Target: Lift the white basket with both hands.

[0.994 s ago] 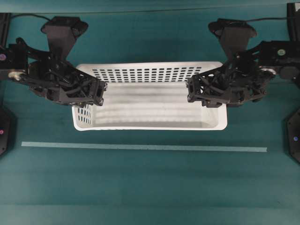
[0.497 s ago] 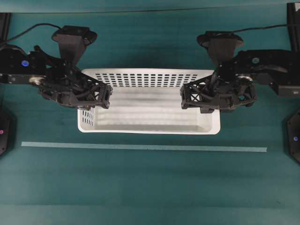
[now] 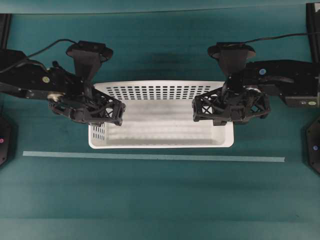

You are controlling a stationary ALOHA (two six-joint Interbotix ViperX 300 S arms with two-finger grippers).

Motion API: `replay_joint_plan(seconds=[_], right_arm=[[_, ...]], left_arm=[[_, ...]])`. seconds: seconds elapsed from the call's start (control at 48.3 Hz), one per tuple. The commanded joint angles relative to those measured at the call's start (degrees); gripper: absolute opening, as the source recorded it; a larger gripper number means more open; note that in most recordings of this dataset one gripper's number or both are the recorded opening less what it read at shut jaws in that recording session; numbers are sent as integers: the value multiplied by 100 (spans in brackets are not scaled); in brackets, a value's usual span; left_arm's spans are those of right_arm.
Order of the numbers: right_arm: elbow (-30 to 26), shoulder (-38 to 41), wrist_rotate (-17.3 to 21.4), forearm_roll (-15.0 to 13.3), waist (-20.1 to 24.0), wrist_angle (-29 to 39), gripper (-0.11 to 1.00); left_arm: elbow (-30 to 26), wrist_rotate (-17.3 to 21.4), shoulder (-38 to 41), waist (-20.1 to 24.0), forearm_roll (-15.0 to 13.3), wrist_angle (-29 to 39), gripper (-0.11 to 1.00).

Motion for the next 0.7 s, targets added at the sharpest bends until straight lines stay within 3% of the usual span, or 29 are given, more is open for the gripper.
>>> replay_joint_plan(seconds=[0.0, 0.683], right_arm=[[-62, 220, -264, 18, 264, -167, 20], [141, 308, -220, 167, 422, -439, 20]], left_arm=[[-158, 97, 97, -185, 35, -211, 3], [-114, 79, 132, -334, 35, -211, 3]])
